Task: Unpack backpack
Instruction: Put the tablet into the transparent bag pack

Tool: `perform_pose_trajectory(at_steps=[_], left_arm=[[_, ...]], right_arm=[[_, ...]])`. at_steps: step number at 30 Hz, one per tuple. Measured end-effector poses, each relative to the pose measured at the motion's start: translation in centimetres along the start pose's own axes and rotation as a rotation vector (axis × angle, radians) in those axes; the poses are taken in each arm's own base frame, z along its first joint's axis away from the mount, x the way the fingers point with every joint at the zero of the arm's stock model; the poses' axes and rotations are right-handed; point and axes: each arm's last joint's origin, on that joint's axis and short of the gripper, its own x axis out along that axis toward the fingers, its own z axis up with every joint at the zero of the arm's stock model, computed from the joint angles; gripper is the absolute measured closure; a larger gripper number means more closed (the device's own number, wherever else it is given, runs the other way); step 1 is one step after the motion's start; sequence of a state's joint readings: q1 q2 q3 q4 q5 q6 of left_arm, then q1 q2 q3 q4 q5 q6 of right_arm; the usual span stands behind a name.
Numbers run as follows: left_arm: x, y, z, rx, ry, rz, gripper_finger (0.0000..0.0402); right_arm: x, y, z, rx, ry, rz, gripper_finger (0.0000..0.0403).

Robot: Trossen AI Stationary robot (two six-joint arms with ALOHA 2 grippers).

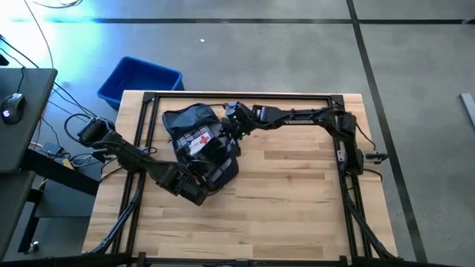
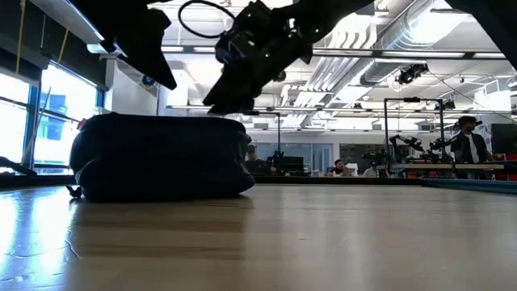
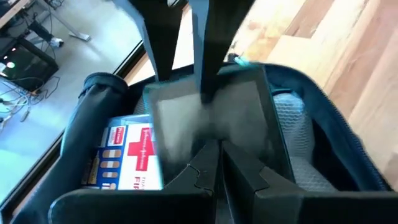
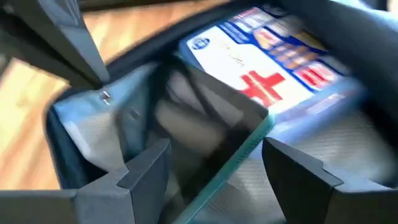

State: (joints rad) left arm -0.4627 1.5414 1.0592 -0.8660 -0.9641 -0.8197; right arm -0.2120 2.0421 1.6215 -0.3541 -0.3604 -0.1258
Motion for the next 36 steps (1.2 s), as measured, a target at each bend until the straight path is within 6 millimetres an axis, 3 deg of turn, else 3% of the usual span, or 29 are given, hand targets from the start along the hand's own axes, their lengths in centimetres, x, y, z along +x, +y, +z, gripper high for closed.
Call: perform_pose_trajectory(at_steps=[3,7,14,20,30,36], left_arm=[[0.6,0.3,0.2,0.025,0.028,0.003,0.0401],[1.4,0.6,0.3,0.049,0.066,-0.003,0.0401],[4.4,0.6,-3.0,0.077,0.141,-0.041,0.0401],[6.4,0.6,-5.0,0.12,0.147,-0.096,0.0401],[6.8,0.3,-5.3,0.153,0.129,-0.165,0.0401],[6.7,0.1,-5.1,0.176,0.118,-0.187,0.0401]], right_arm=[[-1.0,0.5,-0.2,-0.037,0.062,-0.008,0.0167],[-1.3,0.8,-2.0,-0.091,0.248,0.023,0.0167],[-0.8,2.3,-4.2,-0.176,0.44,-0.108,0.0167],[-0.3,2.6,-5.0,-0.195,0.422,-0.225,0.018],[0.5,5.1,-3.4,-0.338,0.321,-0.333,0.0264],[0.5,6.1,-3.0,-0.365,0.315,-0.426,0.0292]])
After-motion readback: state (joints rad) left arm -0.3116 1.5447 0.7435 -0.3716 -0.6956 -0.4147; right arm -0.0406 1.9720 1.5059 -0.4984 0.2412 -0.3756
